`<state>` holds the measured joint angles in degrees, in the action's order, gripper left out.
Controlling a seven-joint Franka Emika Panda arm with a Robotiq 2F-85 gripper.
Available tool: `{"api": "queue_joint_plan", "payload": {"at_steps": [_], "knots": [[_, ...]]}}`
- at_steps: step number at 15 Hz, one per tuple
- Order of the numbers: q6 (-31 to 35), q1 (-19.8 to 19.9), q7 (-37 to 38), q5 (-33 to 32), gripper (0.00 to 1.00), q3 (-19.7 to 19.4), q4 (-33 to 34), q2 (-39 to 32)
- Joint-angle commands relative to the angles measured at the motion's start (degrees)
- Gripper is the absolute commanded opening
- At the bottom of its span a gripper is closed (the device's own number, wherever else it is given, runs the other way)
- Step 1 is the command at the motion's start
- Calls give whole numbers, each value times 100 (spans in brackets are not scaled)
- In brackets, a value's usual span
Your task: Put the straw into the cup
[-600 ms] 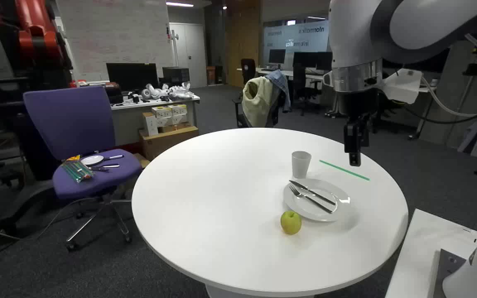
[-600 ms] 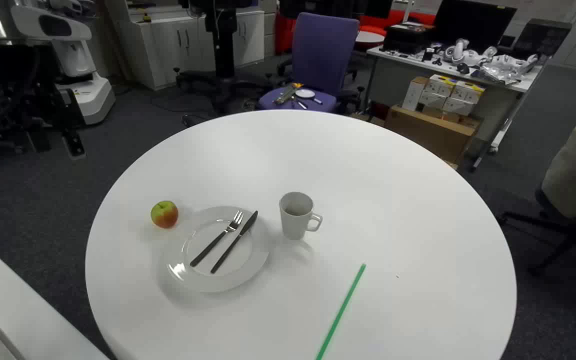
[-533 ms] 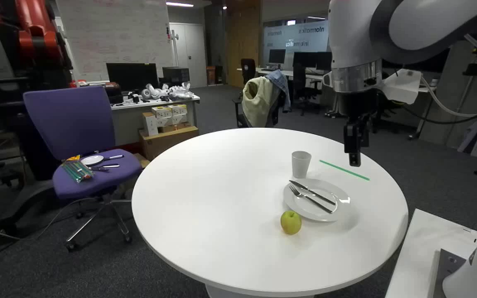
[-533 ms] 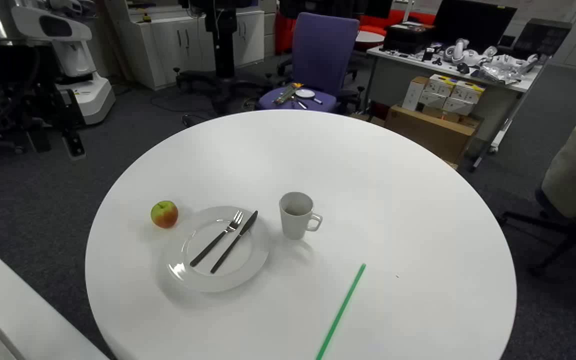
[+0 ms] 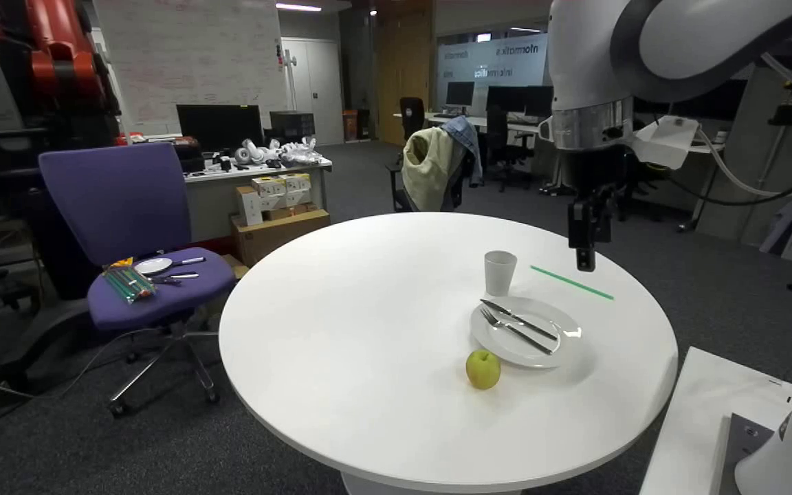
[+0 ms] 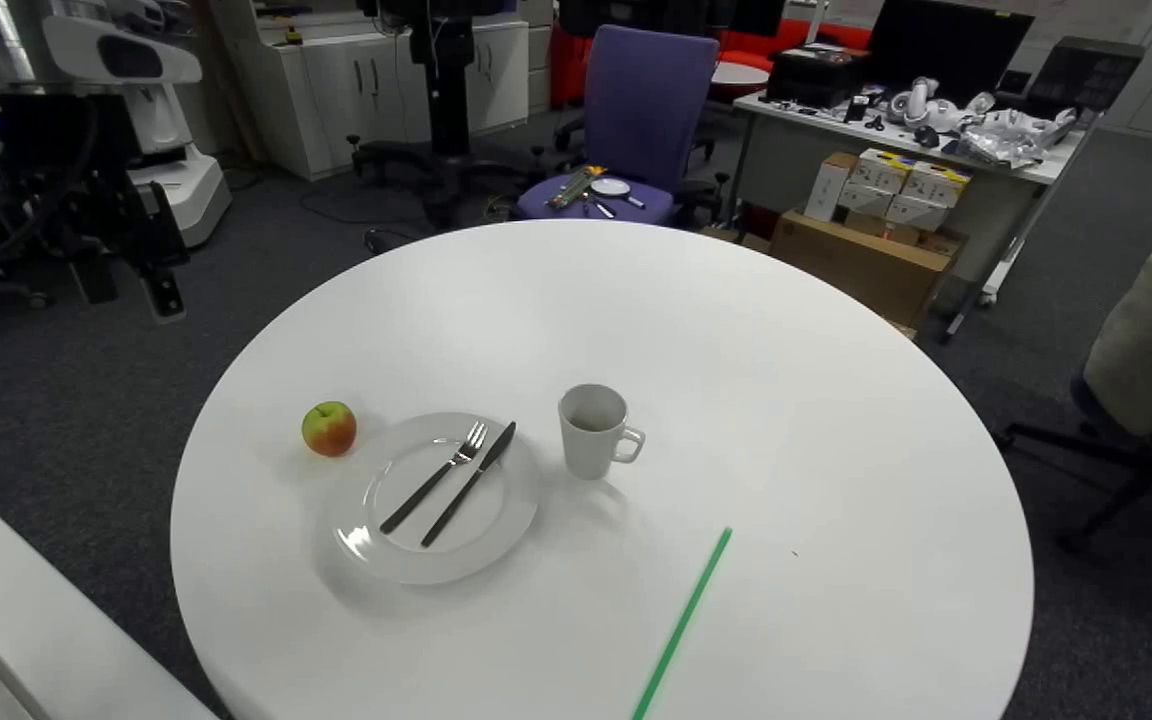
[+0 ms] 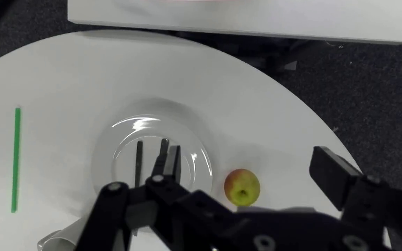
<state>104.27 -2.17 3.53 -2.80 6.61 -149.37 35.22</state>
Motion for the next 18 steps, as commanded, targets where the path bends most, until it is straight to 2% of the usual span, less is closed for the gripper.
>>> {"api": "queue_joint_plan", "payload": {"at_steps": [1,8,9,11,18], "knots": [[268,192,-431,-58,100,-655,10,347],[260,971,-1820,-752,100,-2000,667,470],[261,845,-1530,-600,100,-1758,410,451],[258,927,-1630,-606,100,-1867,456,448],[256,891,-1583,-613,100,-1731,389,421]]}}
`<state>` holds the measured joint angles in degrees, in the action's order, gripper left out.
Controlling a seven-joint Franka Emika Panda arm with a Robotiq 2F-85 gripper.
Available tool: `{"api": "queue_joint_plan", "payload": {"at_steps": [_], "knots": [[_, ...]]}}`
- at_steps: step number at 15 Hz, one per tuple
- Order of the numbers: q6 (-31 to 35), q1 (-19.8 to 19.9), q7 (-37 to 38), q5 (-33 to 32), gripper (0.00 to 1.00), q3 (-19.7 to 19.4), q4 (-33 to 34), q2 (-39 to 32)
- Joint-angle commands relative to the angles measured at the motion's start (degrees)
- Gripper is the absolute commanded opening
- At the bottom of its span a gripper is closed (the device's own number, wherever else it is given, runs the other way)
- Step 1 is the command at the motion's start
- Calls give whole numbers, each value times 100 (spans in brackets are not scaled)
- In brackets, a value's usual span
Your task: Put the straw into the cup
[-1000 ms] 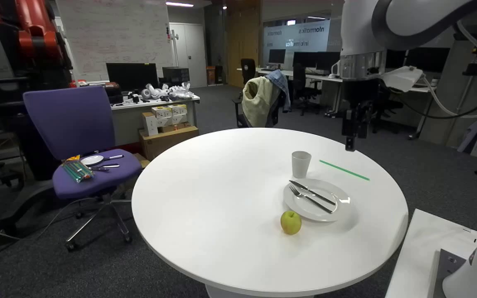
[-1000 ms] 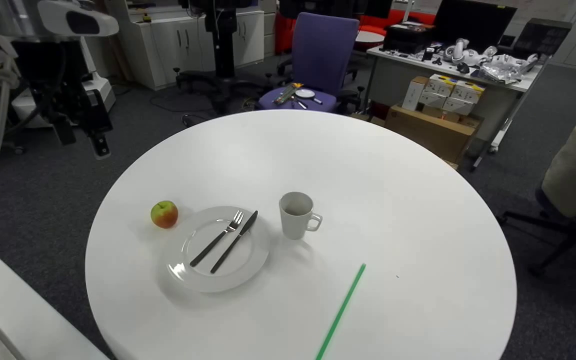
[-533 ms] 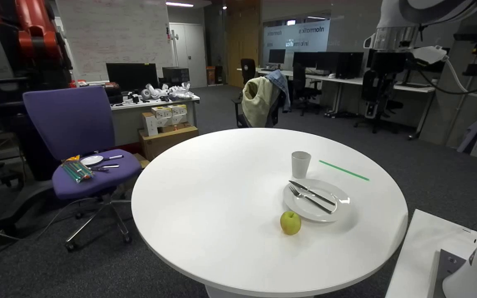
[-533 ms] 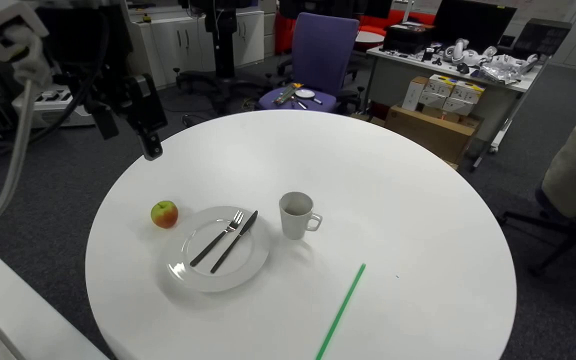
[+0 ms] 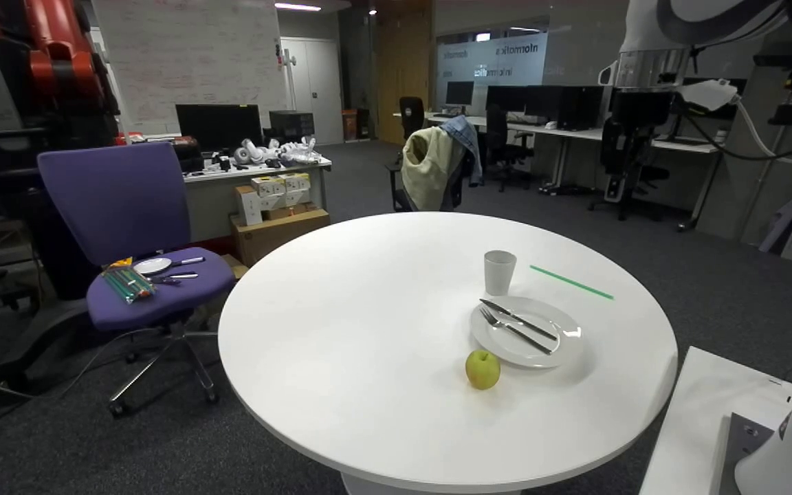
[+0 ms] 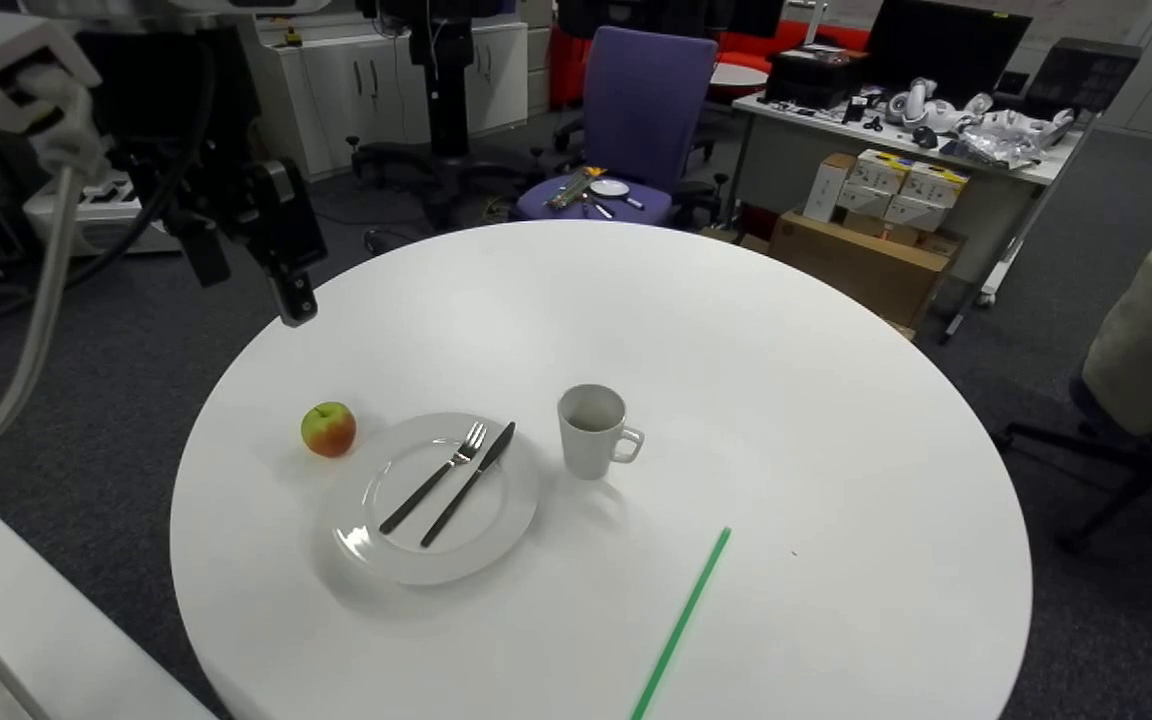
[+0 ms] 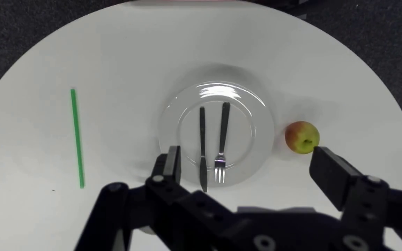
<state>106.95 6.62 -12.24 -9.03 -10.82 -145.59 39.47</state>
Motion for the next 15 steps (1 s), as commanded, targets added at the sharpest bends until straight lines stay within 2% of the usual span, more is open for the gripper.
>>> {"api": "queue_joint_plan", "payload": {"at_steps": [1,4,9,15], "knots": [[72,-10,-46,0,100,6,17,-36],[348,-21,-88,76,100,-111,318,-445],[1144,75,-344,350,100,-657,1153,-1615],[1528,226,-973,1133,100,-1200,2271,-3241]]}}
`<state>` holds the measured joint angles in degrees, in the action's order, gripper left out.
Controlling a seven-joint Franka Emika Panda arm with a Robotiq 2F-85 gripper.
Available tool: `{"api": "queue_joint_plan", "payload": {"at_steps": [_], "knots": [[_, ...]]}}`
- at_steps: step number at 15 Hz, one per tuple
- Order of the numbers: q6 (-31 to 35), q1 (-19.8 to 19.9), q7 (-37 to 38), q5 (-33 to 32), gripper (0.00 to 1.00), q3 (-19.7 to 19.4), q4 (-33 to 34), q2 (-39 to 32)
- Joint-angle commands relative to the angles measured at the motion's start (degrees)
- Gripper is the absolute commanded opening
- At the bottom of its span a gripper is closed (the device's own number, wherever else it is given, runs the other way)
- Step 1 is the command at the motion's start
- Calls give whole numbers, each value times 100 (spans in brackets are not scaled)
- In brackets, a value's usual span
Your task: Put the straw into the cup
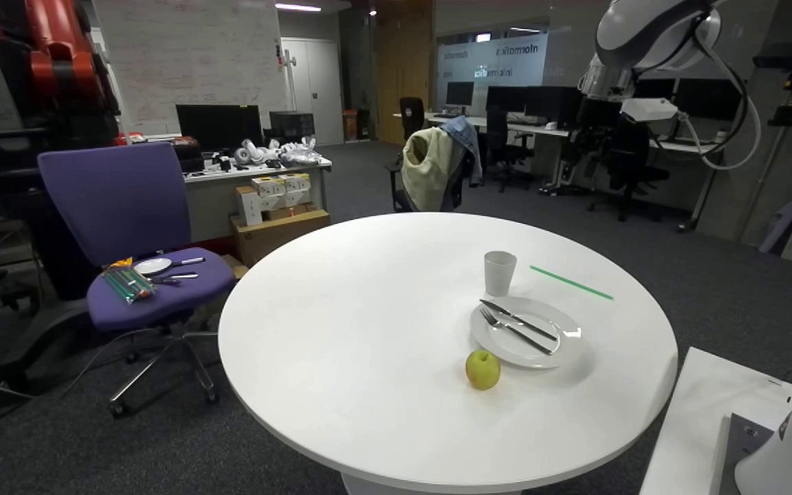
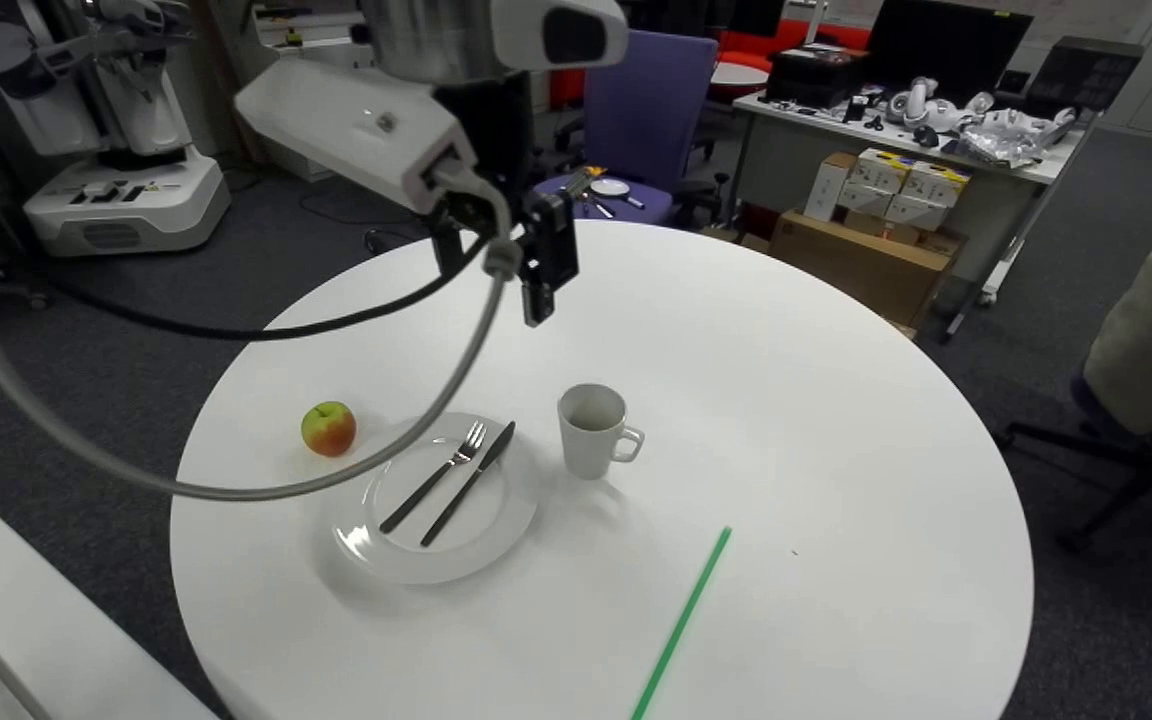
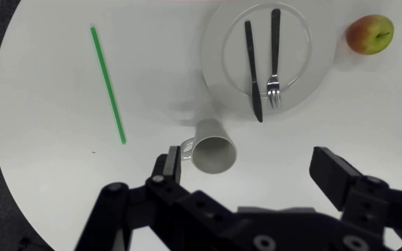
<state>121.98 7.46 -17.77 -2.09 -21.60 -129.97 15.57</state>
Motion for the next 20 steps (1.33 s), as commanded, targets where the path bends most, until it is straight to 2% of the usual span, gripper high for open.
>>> {"api": "queue_joint_plan", "payload": {"at_steps": [1,7,12,17,18,20], "knots": [[-31,205,-548,591,100,-151,918,-1130],[-285,877,-835,1003,100,7,2152,-2749],[-424,1491,-632,848,100,223,3014,-3831],[-721,1939,-469,840,100,407,3535,-4435],[-375,1900,-532,730,100,447,3209,-4297],[-494,1985,-510,735,100,484,3345,-4429]]}}
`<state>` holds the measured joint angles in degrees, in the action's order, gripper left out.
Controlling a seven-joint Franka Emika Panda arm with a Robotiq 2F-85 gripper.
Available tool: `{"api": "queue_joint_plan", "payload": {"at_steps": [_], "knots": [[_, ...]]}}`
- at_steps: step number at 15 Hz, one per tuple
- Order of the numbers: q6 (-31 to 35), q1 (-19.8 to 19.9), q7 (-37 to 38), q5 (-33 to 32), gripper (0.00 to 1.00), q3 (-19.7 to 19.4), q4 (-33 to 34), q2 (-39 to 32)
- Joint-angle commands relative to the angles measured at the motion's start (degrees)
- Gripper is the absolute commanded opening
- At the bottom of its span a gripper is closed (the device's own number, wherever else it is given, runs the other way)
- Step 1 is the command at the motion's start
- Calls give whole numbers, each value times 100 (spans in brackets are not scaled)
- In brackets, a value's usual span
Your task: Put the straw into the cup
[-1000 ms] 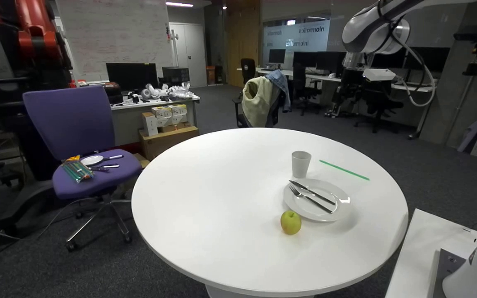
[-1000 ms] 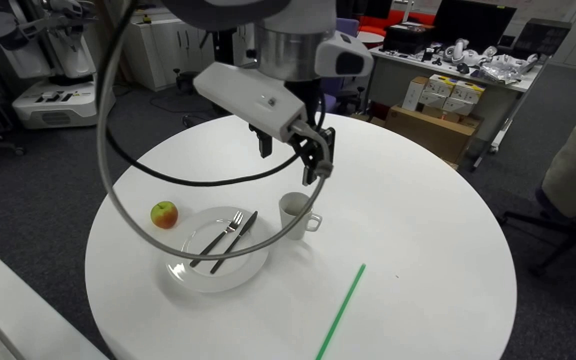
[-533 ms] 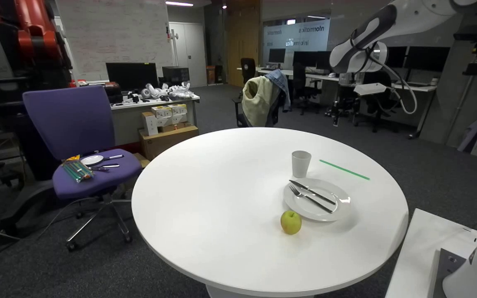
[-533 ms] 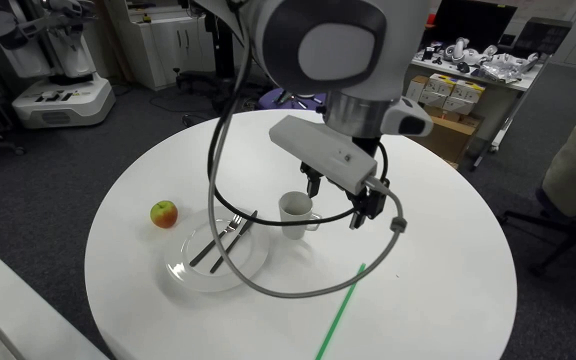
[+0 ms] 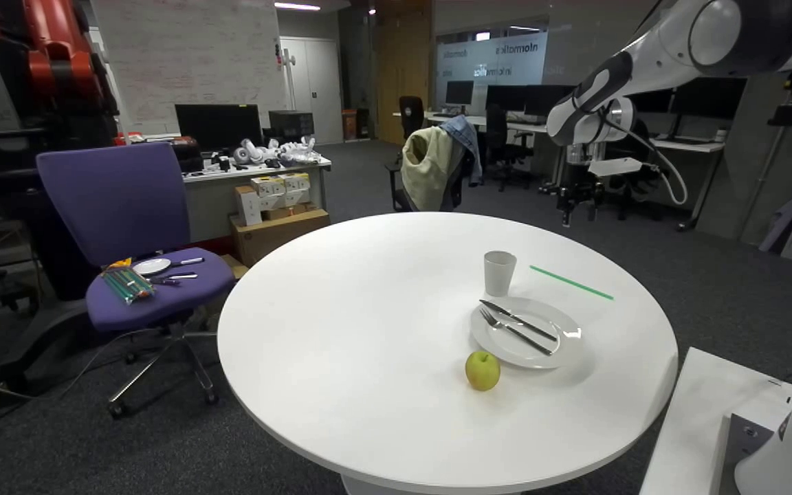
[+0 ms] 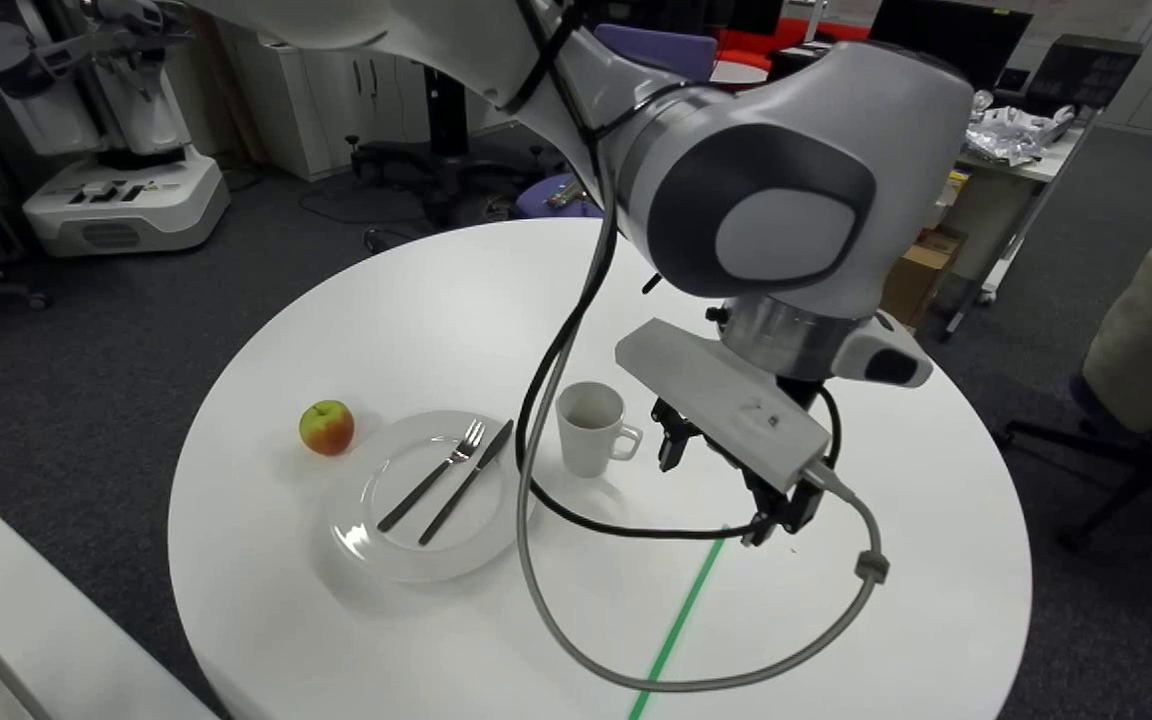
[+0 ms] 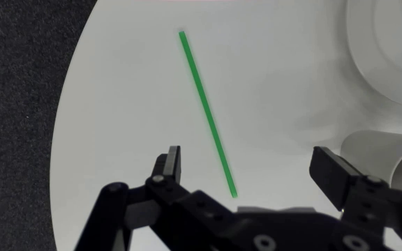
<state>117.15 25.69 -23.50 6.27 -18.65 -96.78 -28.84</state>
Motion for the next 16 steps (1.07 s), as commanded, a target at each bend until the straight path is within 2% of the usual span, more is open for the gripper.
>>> {"api": "queue_joint_plan", "payload": {"at_steps": [1,8,12,16], "knots": [[-30,170,69,-103,100,191,68,-12],[61,120,29,-184,100,216,-14,27],[229,-30,215,-480,100,313,1,-343],[1143,-144,551,-733,100,414,-155,-847]]}}
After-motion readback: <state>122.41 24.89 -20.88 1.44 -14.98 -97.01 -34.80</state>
